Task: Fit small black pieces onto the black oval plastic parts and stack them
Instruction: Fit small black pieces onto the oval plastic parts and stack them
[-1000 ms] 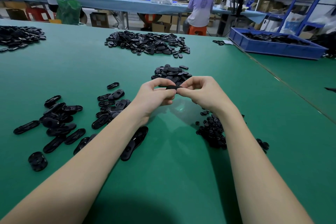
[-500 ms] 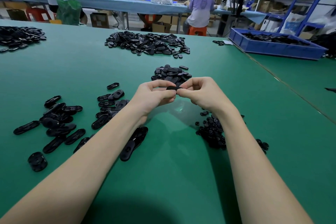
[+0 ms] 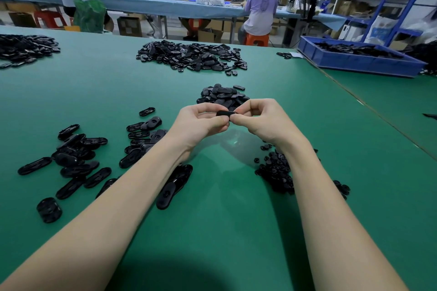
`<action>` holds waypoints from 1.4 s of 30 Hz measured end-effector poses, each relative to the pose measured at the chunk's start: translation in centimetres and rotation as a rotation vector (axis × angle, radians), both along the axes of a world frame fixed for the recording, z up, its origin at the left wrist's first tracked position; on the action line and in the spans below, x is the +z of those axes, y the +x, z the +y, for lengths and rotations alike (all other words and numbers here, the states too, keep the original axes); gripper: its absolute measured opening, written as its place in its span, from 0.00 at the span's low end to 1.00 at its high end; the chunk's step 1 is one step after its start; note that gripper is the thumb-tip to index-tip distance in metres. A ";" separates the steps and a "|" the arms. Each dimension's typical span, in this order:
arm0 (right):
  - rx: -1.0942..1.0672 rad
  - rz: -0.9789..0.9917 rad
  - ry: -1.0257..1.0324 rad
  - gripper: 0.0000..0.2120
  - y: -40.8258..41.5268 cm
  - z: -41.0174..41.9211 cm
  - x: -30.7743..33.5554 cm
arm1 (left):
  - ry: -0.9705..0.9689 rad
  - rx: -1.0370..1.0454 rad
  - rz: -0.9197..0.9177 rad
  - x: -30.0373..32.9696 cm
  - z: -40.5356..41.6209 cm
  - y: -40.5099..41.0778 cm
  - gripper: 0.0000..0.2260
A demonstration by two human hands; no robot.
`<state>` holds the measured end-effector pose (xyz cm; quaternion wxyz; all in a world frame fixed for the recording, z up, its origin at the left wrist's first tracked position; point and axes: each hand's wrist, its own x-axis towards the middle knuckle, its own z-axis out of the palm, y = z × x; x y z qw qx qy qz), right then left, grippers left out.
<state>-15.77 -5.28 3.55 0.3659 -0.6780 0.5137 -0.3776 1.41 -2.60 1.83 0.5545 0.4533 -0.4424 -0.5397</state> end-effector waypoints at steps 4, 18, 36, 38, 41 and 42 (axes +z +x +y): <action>-0.018 -0.002 -0.007 0.05 0.1 0.0 0.1 | -0.009 0.002 -0.013 0.1 0.0 0.1 0.07; -0.086 0.117 -0.097 0.06 1.1 0.1 -0.4 | -0.052 0.101 -0.233 -0.6 0.0 -0.6 0.06; -0.045 0.107 0.221 0.08 -0.8 -0.5 -1.0 | -0.363 0.131 -1.071 -1.7 -2.2 1.5 0.09; -0.042 0.097 0.223 0.07 -0.9 -0.6 -1.1 | -0.339 0.174 -1.049 -1.4 -3.5 1.2 0.11; -0.040 0.069 0.214 0.06 -0.9 -0.6 -1.3 | -0.299 0.235 -1.068 -0.2 -6.4 0.3 0.10; -0.038 0.063 0.212 0.06 -0.9 -0.6 -1.3 | -0.289 0.264 -1.080 0.2 -7.4 0.0 0.08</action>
